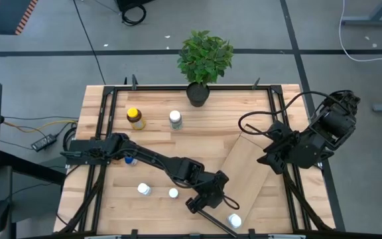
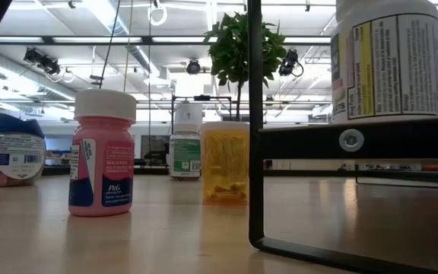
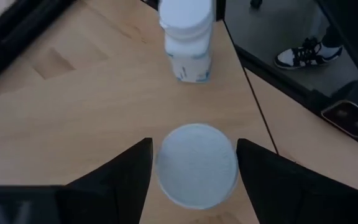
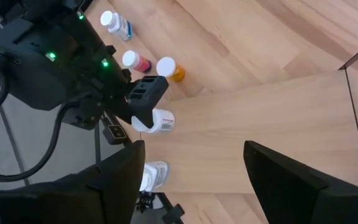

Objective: Pick and place medicine bottles onto shelf by color
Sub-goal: Put the right white medicine bottle on the shelf aligned with the other white medicine bottle

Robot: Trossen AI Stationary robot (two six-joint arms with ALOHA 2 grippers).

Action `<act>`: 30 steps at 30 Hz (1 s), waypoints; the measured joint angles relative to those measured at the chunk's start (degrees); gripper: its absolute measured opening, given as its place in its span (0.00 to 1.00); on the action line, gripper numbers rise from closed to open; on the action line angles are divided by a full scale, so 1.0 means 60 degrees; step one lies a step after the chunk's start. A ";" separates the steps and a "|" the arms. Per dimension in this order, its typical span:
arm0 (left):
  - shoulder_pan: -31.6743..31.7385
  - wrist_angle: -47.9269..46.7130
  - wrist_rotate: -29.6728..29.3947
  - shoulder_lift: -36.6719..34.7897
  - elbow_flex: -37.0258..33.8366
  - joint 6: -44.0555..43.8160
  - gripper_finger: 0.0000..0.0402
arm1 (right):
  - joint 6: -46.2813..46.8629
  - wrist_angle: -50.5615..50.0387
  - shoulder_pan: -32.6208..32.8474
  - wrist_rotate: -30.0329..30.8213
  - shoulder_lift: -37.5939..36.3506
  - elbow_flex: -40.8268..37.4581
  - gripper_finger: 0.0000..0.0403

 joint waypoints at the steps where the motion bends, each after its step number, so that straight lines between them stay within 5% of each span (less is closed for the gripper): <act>1: 0.0002 0.0021 -0.0002 0.0000 0.0038 0.0000 0.59 | 0.0000 0.0000 0.0000 -0.0020 0.0000 0.0003 0.70; 30: -0.0165 -0.0288 -0.0426 0.0007 0.1476 -0.1173 0.59 | -0.0579 0.0361 0.0111 -0.0551 0.0001 0.0002 0.70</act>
